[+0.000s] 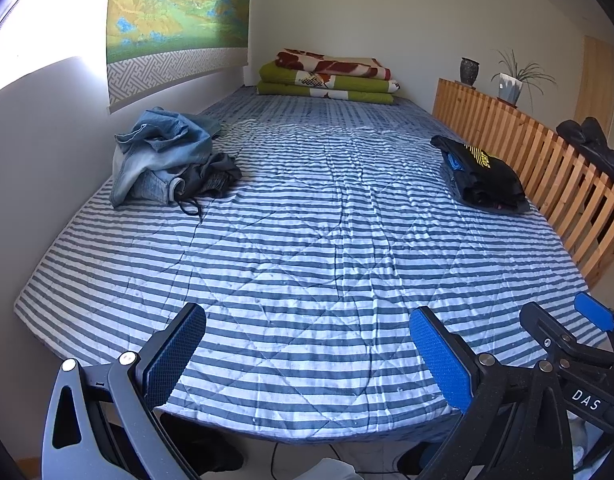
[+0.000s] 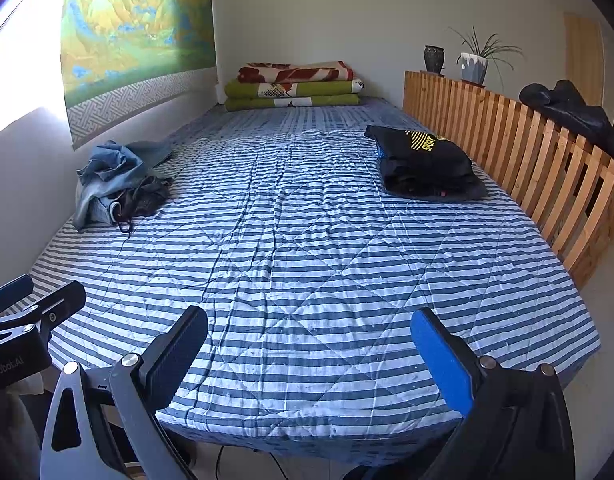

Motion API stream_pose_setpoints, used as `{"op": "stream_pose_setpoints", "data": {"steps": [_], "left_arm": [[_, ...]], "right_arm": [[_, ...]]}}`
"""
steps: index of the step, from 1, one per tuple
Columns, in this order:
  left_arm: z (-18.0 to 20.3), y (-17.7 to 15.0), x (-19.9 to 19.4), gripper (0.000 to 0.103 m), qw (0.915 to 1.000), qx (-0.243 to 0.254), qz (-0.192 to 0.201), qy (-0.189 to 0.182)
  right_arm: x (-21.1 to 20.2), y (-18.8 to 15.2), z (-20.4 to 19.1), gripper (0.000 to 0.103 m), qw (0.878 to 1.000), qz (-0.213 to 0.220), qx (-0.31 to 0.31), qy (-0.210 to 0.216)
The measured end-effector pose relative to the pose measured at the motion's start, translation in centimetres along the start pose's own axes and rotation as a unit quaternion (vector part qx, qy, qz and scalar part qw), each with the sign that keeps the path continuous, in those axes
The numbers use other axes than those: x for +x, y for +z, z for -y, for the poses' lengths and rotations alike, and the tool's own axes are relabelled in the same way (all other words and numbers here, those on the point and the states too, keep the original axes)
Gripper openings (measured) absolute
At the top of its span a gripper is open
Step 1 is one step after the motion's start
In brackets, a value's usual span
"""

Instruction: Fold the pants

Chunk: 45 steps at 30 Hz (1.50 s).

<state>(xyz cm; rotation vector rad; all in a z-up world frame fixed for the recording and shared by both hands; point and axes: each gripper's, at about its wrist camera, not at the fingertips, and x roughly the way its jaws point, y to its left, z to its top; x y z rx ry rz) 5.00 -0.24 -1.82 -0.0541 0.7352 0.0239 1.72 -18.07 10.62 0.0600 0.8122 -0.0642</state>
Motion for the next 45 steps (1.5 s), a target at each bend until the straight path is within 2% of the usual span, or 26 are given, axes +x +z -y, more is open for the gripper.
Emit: {"op": "stream_pose_setpoints", "data": {"steps": [45], "left_arm": [[0.0,-0.3,1.5,0.103,0.9999,0.003,-0.013,0.002]], "right_arm": [[1.4,-0.4,-0.9,0.1,1.0,-0.02,0.0,0.002]]}}
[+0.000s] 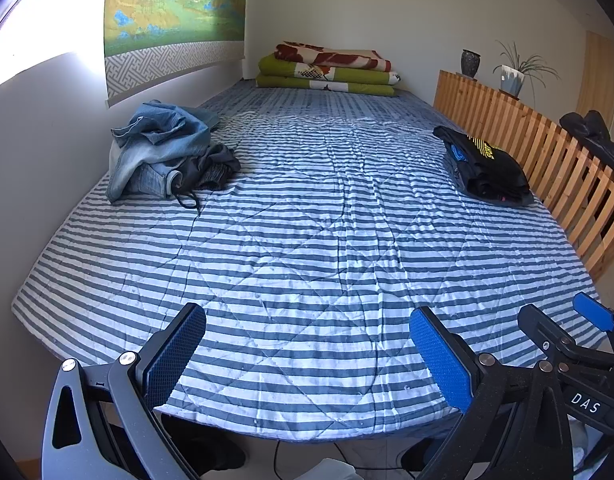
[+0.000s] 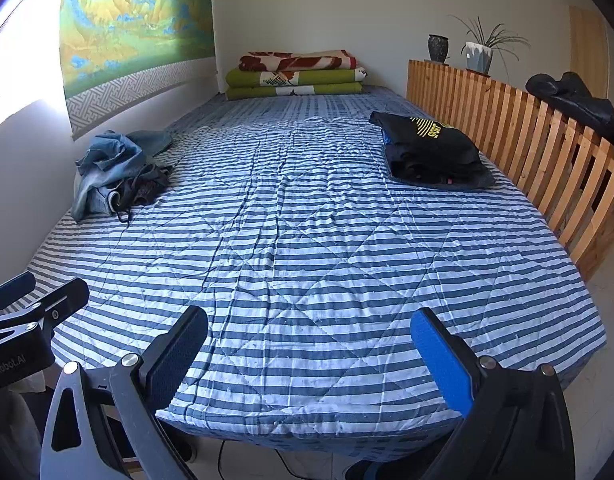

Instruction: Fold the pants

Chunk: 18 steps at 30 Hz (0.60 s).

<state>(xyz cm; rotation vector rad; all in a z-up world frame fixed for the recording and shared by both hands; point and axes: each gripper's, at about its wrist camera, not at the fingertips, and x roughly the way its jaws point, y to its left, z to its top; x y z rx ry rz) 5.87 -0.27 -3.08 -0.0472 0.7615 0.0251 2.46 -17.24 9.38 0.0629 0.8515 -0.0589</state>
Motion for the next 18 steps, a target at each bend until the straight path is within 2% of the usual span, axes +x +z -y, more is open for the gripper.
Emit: {"op": "stream_pose_setpoints", "data": {"steps": [11,18], "left_arm": [[-0.5,0.2,0.3,0.103,1.0,0.0,0.0,0.001],[-2.3,1.2,0.9,0.103,0.9999,-0.008,0.006,0.013]], "right_arm": [[0.3,0.0,-0.2,0.1,1.0,-0.002,-0.003,0.0],[0.8,1.0,-1.5,0.1,1.0,0.0,-0.011,0.015]]}}
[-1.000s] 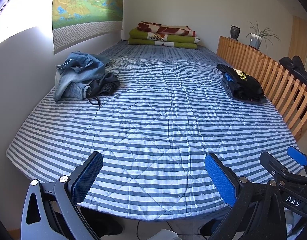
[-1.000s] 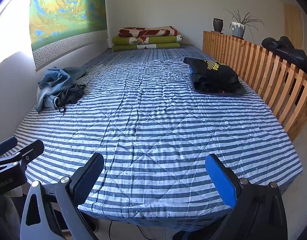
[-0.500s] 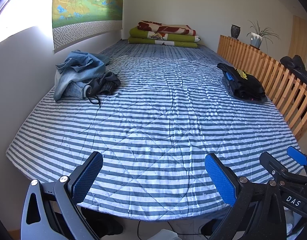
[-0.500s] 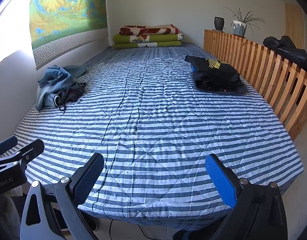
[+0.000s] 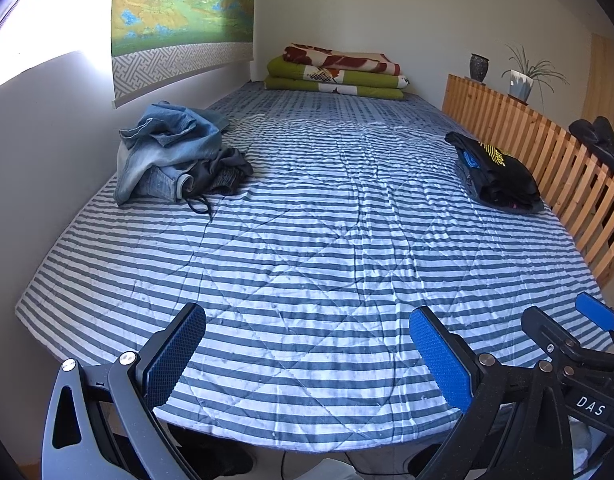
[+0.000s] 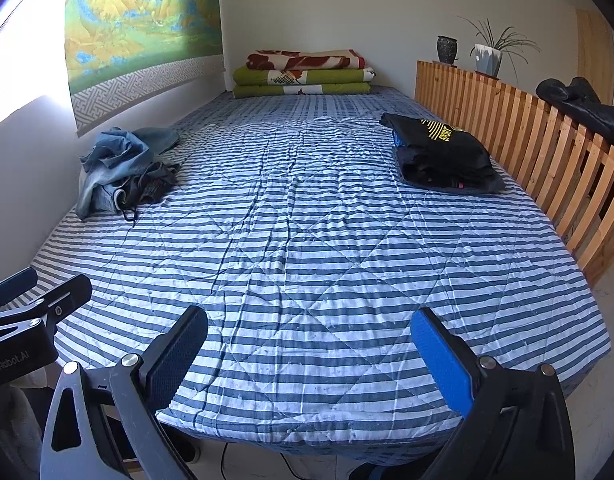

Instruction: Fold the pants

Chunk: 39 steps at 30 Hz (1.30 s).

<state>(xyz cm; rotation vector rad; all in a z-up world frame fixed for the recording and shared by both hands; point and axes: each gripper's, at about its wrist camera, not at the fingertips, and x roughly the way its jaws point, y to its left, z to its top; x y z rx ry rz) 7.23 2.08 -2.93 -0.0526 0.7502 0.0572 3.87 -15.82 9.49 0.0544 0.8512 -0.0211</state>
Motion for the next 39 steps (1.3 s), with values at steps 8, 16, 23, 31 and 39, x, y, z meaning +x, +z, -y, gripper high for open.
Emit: {"op": "stream_pose_setpoints", "data": {"steps": [8,16,23,31,39], "left_arm": [[-5.3,2.4,1.1,0.103,0.9985,-0.029,0.022,0.041],[-12.1,4.9,4.6,0.103,0.9944,-0.064,0.027,0.08],[-16.8,8.0,9.2,0.103,0.9907,-0.083,0.031,0.104],[-23.4,11.0,15.1,0.103,0.9842,-0.122,0.038,0.122],[-30.5,9.5,19.3,0.102,0.9733,-0.185,0.018,0.135]], "right_arm": [[2.1,3.0,-3.3,0.1,0.999,0.012,-0.015,0.034],[5.3,6.6,-7.5,0.1,0.996,-0.001,-0.027,0.088],[8.4,11.3,-12.2,0.096,0.992,0.008,-0.06,0.109],[14.8,16.8,-19.0,0.079,0.987,-0.014,-0.087,0.137],[24.5,20.3,-25.3,0.075,0.983,-0.069,-0.103,0.135]]}}
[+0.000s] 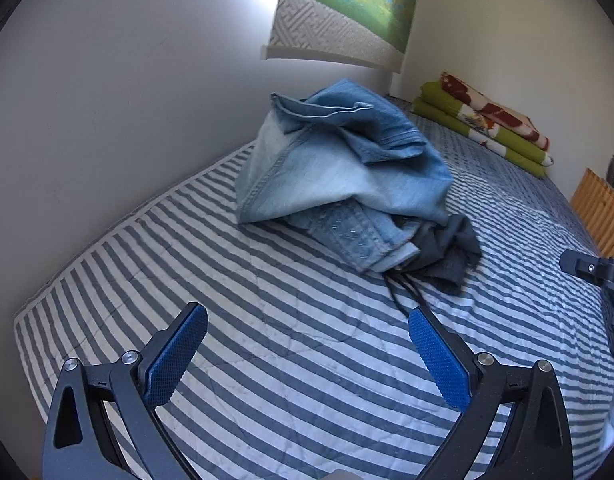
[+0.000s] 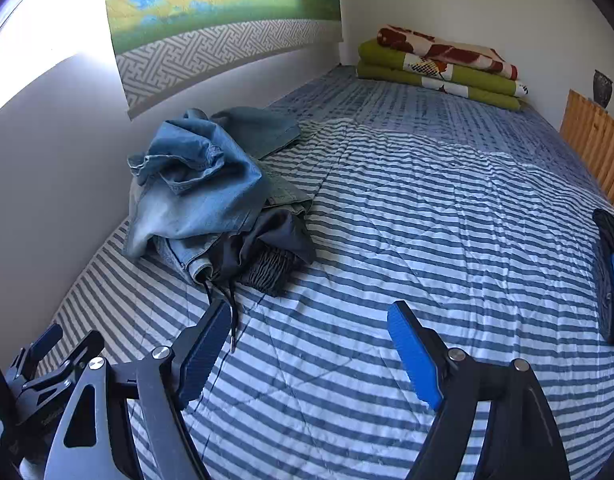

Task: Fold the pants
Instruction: 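Reach the right tool into the clothes pile and grasp the dark grey pants, then pull the dark grey pants out of the pile with the right tool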

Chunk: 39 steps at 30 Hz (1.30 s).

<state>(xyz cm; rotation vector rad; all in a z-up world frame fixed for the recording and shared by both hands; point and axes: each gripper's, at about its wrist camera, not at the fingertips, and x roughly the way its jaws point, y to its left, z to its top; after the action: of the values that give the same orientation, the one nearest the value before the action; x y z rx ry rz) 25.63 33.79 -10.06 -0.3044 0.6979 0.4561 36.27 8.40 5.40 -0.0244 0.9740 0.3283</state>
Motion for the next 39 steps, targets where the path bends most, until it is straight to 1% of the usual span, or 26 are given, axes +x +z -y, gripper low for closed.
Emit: {"op": "stream_pose_setpoints", "data": {"steps": [3,5,9,11,13,16,17,20,21,22,23,24,25,26,28,32,37,39], "left_arm": [[-1.2,0.1,2.2,0.101,0.9995,-0.014,-0.025,-0.009],[-1.6,0.2,3.0,0.101,0.9993,-0.017,-0.031,-0.009],[-2.3,0.4,3.2,0.101,0.9985,-0.036,-0.035,-0.023],[-2.6,0.6,3.1,0.101,0.9984,-0.042,-0.03,-0.021],[-2.8,0.6,3.3,0.101,0.9981,-0.047,-0.034,-0.021],[-3.3,0.6,3.5,0.101,0.9976,-0.054,-0.04,-0.019],[-3.4,0.6,3.5,0.101,0.9975,-0.055,-0.04,-0.018],[-3.8,0.5,3.4,0.101,0.9972,-0.062,-0.038,-0.015],[-3.9,0.5,3.4,0.101,0.9972,-0.063,-0.038,-0.015],[-3.9,0.5,3.3,0.101,0.9972,-0.063,-0.037,-0.014],[-4.0,0.5,3.3,0.101,0.9974,-0.062,-0.036,-0.011],[-4.0,0.5,3.3,0.101,0.9974,-0.062,-0.035,-0.008],[-4.1,0.5,3.2,0.101,0.9975,-0.062,-0.034,-0.005],[-4.1,0.5,3.2,0.101,0.9975,-0.062,-0.033,-0.003],[-4.0,0.4,3.2,0.101,0.9976,-0.061,-0.034,-0.001],[-3.9,0.2,3.0,0.101,0.9978,-0.058,-0.032,0.004],[-3.6,-0.1,2.6,0.101,0.9978,-0.059,-0.029,0.01],[-3.5,-0.2,2.4,0.101,0.998,-0.056,-0.026,0.015]], "right_arm": [[4.0,1.6,-0.6,0.073,1.0,-0.021,0.007,-0.007],[6.4,2.6,-0.6,0.073,0.999,-0.038,0.023,-0.002],[10.7,4.1,-0.7,0.073,0.997,-0.063,0.049,0.01],[12.5,4.6,-0.9,0.073,0.996,-0.065,0.055,0.006],[14.2,4.9,-1.3,0.073,0.996,-0.072,0.054,0.001],[16.8,5.0,-1.9,0.075,0.994,-0.097,0.056,-0.004],[17.4,4.8,-1.9,0.075,0.992,-0.104,0.068,0.002],[19.3,4.6,-2.3,0.075,0.986,-0.131,0.101,0.038],[19.6,4.5,-2.7,0.075,0.984,-0.136,0.105,0.038],[19.7,4.4,-3.2,0.071,0.985,-0.136,0.104,0.033],[19.4,4.5,-3.8,0.053,0.986,-0.13,0.096,0.034],[19.0,4.7,-4.6,0.037,0.988,-0.124,0.082,0.049],[18.4,5.0,-5.5,0.017,0.989,-0.119,0.063,0.055],[17.5,5.4,-6.2,0.013,0.992,-0.107,0.043,0.048],[15.4,6.0,-7.4,0.011,0.996,-0.084,0.009,0.039],[10.3,7.1,-7.7,0.01,0.999,-0.032,-0.008,0.044],[2.9,8.9,-8.0,0.009,0.997,0.042,-0.031,0.05],[-0.2,9.4,-8.2,0.009,0.996,0.073,-0.037,0.045]]}}
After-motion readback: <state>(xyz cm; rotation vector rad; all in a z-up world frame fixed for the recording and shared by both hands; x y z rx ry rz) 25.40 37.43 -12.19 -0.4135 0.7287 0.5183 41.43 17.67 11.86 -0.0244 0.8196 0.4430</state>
